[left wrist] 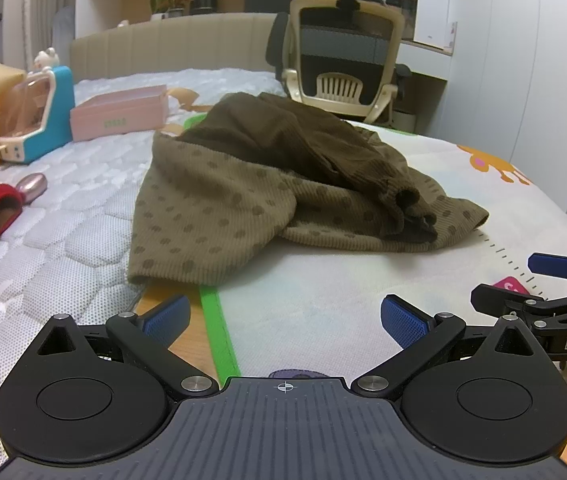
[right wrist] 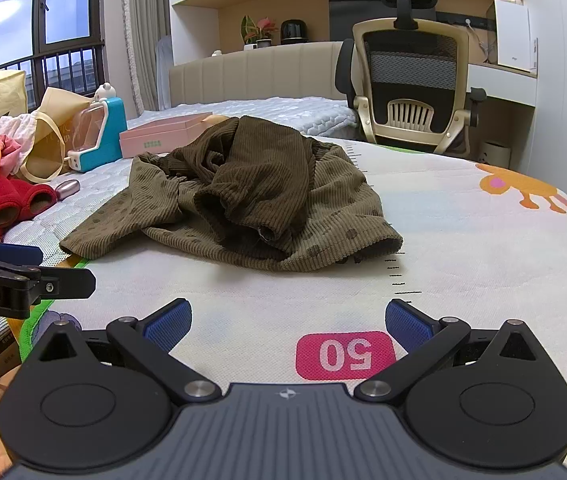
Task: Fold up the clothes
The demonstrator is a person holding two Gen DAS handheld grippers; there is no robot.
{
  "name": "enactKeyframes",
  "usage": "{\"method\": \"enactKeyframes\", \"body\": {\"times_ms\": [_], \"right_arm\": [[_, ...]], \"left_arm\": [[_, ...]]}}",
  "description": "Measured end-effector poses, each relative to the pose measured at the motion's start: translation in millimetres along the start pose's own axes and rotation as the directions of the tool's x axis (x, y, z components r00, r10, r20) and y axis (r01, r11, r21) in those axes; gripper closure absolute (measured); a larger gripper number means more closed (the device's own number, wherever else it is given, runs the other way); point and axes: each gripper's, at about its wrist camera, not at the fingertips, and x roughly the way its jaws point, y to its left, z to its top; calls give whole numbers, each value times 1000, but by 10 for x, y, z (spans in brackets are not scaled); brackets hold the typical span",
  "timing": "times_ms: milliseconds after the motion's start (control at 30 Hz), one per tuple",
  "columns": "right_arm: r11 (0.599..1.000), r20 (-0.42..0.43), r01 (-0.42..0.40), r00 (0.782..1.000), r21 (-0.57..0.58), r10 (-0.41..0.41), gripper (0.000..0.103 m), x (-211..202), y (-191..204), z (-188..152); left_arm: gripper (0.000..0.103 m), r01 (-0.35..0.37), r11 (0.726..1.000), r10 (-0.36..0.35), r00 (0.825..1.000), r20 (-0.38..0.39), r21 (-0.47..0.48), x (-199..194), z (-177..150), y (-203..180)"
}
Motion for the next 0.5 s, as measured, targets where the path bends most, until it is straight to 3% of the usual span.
{"method": "enactKeyframes", "body": {"times_ms": [500], "right_arm": [[1000, -1, -1, 1000, 3, 1, 0, 1, -9, -7]], "left_arm": [[0, -1, 1000, 1, 1000, -2, 3, 3, -10, -8]]}}
